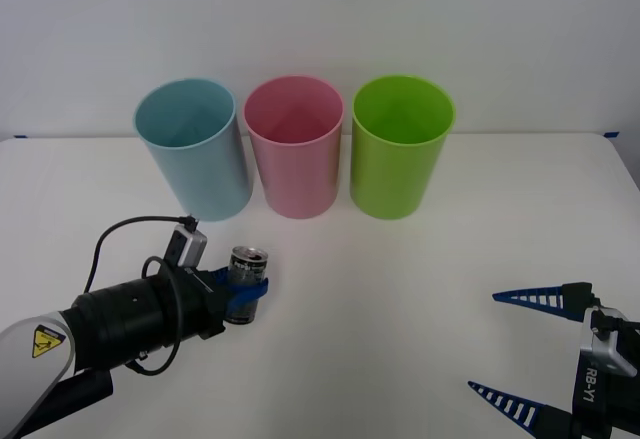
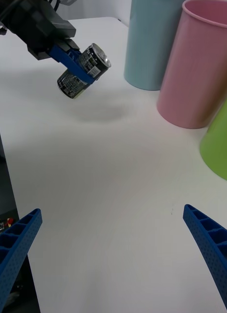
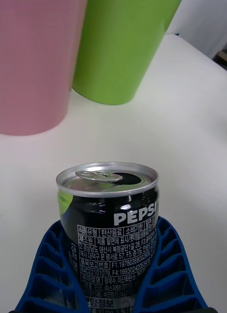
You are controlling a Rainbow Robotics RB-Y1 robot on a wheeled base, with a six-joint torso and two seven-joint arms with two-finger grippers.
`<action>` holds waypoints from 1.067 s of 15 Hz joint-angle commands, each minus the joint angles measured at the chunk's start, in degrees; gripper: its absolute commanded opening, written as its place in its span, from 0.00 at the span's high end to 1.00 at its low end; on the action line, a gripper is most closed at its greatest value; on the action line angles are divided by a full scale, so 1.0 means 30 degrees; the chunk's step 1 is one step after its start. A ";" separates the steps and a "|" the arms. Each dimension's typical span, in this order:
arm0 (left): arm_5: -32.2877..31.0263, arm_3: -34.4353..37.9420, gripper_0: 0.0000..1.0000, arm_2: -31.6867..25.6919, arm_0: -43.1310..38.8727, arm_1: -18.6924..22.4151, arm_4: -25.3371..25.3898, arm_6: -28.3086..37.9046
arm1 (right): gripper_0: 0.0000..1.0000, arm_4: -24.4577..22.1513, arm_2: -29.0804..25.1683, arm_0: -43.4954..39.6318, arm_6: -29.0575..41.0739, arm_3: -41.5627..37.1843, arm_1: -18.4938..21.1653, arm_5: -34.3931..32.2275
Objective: Put cans in the blue bin and PET bottles in the pink bin and trash in the green bin.
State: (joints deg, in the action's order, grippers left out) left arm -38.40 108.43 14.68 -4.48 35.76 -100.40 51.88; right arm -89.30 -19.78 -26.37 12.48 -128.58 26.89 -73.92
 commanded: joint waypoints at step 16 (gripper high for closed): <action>0.5213 0.1973 1.00 -0.4512 0.1991 0.0737 0.4783 0.0138 | 0.00 0.0000 0.0000 0.0000 0.0000 0.0000 0.0000 0.0000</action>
State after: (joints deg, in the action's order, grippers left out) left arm -25.76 114.38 0.25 0.52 37.22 -85.32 50.30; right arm -89.30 -19.78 -26.37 12.48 -128.58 26.89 -73.92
